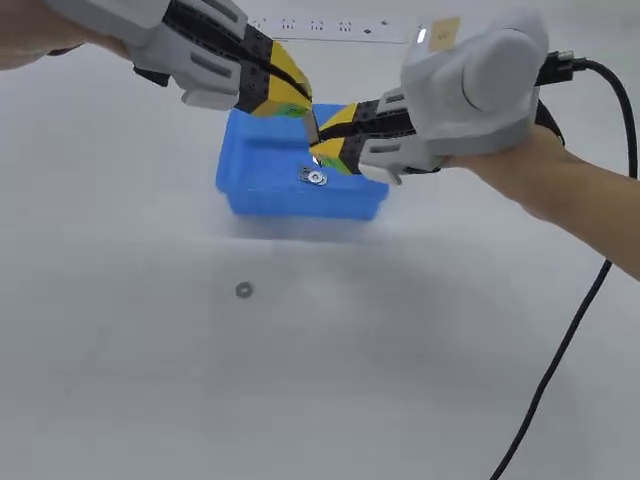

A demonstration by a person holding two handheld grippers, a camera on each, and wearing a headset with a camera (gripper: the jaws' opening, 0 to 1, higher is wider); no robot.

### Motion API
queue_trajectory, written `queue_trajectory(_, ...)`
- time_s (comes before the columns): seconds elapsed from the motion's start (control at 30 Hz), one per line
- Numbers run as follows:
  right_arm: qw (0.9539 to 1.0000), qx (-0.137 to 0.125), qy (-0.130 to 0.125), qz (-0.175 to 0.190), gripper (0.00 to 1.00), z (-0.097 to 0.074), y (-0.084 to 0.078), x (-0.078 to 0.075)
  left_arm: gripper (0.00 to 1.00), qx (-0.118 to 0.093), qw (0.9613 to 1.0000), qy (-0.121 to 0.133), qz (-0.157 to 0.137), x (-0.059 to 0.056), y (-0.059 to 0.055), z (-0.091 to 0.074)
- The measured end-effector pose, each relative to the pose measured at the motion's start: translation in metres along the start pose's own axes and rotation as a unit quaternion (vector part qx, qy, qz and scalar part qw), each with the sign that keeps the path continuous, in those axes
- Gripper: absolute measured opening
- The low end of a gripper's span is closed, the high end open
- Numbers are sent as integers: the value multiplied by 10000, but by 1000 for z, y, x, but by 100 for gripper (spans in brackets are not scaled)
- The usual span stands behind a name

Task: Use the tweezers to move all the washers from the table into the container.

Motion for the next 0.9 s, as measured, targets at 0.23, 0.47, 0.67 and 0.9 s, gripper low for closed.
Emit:
queue_trajectory(0.23, 9997, 105, 173, 128, 10, 24, -6, -1, 6, 107, 9998, -89, -164, 4, -20, 8)
queue_trajectory(0.47, 9993, 200, 210, 220, 11, 28, -11, 0, 6, 114, 9996, -156, -220, 2, -25, 12)
queue_trajectory(0.67, 9993, 219, 177, 236, 13, 26, -12, 0, 6, 155, 9996, -167, -157, 1, -23, 13)
queue_trajectory(0.9, 9995, 198, 150, 187, 13, 21, -8, 1, 6, 97, 9999, -75, -38, -2, -12, 1)
Point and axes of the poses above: the centre of the closed fingertips' face, and the gripper's own axes: z roughly forward along the fingers, x roughly to its left, y roughly out of its top, the point moved 2 cm from there along -z, roughly backward along the fingers, and after that the axes turned 11 degrees about x, right-handed, at the moved point
